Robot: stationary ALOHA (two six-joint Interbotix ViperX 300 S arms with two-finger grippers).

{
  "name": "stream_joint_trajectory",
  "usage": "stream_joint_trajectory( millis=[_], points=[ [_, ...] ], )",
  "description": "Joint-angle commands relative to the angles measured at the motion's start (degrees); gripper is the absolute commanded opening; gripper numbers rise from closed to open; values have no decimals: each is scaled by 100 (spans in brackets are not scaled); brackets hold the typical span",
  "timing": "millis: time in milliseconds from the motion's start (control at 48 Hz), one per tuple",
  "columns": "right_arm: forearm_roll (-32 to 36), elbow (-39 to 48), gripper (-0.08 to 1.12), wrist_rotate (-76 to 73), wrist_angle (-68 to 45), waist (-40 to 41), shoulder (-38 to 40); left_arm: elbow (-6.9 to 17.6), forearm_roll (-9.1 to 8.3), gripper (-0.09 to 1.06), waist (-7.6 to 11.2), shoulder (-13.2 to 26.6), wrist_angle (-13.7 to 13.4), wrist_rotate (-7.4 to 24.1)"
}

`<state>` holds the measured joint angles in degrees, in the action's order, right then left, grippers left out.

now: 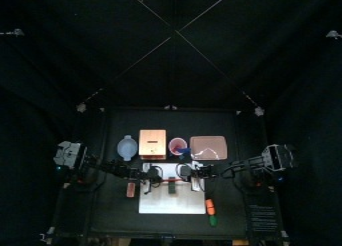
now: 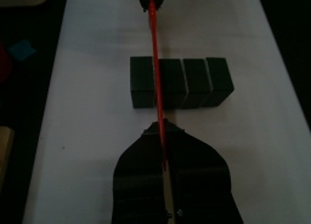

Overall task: Cut the sushi into 4 pieces with the knife
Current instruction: Cut the sushi into 4 pieces

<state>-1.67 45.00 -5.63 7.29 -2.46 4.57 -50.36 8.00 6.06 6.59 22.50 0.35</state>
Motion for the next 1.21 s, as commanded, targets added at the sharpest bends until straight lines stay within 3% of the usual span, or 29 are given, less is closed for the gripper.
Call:
stream_joint_trajectory(
  millis=[21, 604, 688, 854, 979, 1208],
  points=[
    [-18, -105, 7, 18, -35, 18, 44, 97, 0, 20, 18, 0, 9, -9],
    [-18, -70, 7, 18, -35, 167, -606, 229, -9, 20, -176, 703, 0, 9],
    [18, -53, 7, 26, -35, 255, -562, 246, -62, 20, -237, 686, 0, 26],
    [114, -18, 7, 26, -35, 457, -448, 237, -316, 20, -554, 598, 0, 132],
    [185, -35, 7, 26, -35, 545, -352, 229, -369, 20, -729, 510, -53, 264],
    [185, -97, 7, 26, -26, 519, -123, 246, -369, 20, -756, 237, -246, 439]
  ],
)
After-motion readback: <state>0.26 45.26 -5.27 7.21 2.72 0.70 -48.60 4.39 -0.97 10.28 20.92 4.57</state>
